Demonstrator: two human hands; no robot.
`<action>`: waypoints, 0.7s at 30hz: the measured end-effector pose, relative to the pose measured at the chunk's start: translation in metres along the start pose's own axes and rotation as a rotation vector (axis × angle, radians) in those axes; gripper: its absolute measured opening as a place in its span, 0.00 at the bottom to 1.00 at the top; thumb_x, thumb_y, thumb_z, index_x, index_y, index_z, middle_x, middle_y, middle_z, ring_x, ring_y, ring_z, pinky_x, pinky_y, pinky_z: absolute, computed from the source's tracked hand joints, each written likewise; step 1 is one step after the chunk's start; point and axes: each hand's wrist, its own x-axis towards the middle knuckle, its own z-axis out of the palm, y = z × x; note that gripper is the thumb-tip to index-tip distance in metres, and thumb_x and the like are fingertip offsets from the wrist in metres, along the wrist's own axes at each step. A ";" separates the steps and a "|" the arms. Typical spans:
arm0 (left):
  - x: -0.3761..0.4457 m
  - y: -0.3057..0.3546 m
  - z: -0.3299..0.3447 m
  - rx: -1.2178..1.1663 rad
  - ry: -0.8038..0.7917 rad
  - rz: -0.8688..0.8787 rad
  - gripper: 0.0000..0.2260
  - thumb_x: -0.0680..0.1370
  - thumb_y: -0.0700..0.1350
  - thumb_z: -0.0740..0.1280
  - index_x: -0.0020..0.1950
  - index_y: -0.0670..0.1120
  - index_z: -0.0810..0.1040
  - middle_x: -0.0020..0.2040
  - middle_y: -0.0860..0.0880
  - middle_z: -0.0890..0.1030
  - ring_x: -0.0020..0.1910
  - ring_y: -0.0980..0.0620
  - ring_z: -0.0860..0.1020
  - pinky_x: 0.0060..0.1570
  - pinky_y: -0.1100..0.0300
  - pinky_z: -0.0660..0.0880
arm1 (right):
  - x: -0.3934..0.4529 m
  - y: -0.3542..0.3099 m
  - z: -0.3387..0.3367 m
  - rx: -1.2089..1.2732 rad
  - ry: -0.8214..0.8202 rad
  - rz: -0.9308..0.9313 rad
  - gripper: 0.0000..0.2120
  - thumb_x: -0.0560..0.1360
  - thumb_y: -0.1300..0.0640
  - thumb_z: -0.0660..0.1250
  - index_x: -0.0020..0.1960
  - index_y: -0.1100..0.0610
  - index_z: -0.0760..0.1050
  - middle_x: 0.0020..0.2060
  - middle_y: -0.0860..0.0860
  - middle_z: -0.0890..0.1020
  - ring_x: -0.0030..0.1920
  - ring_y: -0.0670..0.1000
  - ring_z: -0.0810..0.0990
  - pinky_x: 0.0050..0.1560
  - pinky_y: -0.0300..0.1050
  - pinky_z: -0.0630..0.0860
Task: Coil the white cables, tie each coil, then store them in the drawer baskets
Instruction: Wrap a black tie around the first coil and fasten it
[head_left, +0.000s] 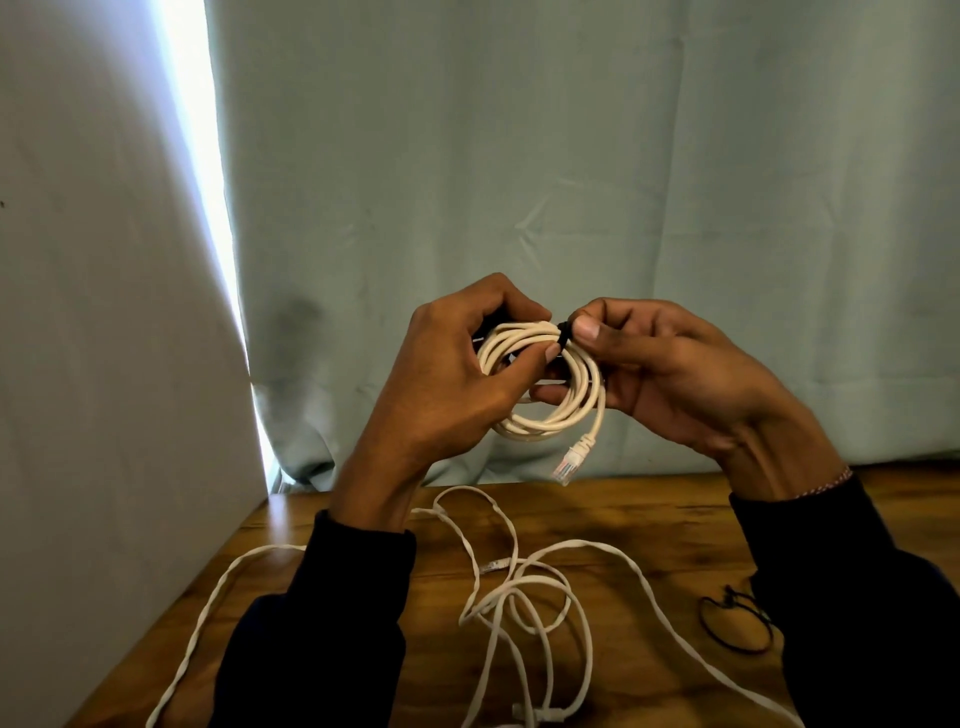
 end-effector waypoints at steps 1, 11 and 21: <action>0.000 0.001 0.000 -0.003 0.000 0.004 0.09 0.76 0.43 0.75 0.54 0.43 0.81 0.45 0.52 0.84 0.44 0.54 0.83 0.44 0.59 0.82 | 0.000 -0.001 -0.001 -0.001 0.007 0.002 0.11 0.79 0.62 0.62 0.55 0.70 0.75 0.45 0.62 0.83 0.48 0.60 0.83 0.55 0.56 0.82; -0.001 0.003 0.001 -0.001 -0.025 0.019 0.09 0.75 0.42 0.75 0.54 0.43 0.81 0.46 0.53 0.84 0.44 0.55 0.83 0.43 0.63 0.81 | -0.002 -0.003 -0.001 0.016 0.040 0.043 0.07 0.75 0.63 0.65 0.48 0.67 0.76 0.45 0.63 0.84 0.52 0.60 0.85 0.53 0.58 0.83; -0.001 0.003 0.002 0.019 -0.055 0.040 0.10 0.75 0.42 0.75 0.55 0.44 0.81 0.46 0.54 0.83 0.45 0.57 0.82 0.43 0.67 0.78 | -0.002 -0.002 -0.001 0.037 0.080 0.065 0.04 0.71 0.64 0.68 0.39 0.62 0.81 0.45 0.63 0.84 0.50 0.61 0.86 0.48 0.55 0.84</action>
